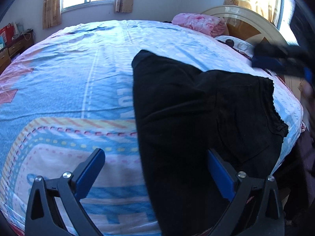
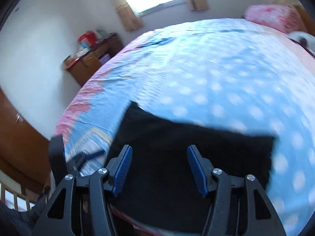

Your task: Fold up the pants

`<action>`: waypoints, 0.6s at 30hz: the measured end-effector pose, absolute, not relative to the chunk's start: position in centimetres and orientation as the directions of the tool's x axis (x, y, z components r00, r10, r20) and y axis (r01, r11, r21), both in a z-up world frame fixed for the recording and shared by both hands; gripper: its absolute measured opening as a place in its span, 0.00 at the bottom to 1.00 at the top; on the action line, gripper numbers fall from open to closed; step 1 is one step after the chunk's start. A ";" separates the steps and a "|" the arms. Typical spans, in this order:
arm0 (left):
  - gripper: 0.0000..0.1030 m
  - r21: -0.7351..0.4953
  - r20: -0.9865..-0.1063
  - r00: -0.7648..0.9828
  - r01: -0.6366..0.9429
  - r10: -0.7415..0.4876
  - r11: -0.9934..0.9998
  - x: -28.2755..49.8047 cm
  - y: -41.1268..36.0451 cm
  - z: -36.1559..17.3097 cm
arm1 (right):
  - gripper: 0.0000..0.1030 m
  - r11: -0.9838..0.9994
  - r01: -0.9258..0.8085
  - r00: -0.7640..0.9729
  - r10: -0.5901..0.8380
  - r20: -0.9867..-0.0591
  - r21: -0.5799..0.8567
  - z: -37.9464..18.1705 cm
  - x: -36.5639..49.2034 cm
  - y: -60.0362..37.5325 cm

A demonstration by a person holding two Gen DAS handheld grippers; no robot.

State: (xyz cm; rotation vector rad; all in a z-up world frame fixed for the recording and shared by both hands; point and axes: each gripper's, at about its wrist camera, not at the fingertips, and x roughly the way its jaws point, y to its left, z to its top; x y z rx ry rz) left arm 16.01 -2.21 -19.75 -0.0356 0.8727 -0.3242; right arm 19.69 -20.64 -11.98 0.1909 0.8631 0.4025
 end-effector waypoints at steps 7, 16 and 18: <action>1.00 -0.195 -0.752 0.578 0.266 -0.318 0.944 16.4 -1.5 -20.1 | 0.58 0.893 -0.352 0.427 0.420 -0.801 0.280 -14.8 29.4 -12.2; 1.00 -0.179 -0.743 0.590 0.279 -0.316 0.943 16.2 -2.0 -20.4 | 0.14 0.864 -0.395 0.338 0.453 -0.825 0.312 -17.3 32.1 -10.5; 1.00 -0.170 -0.742 0.595 0.280 -0.310 0.945 16.1 -2.2 -20.4 | 0.10 0.863 -0.405 0.344 0.450 -0.824 0.302 -17.0 32.1 -10.1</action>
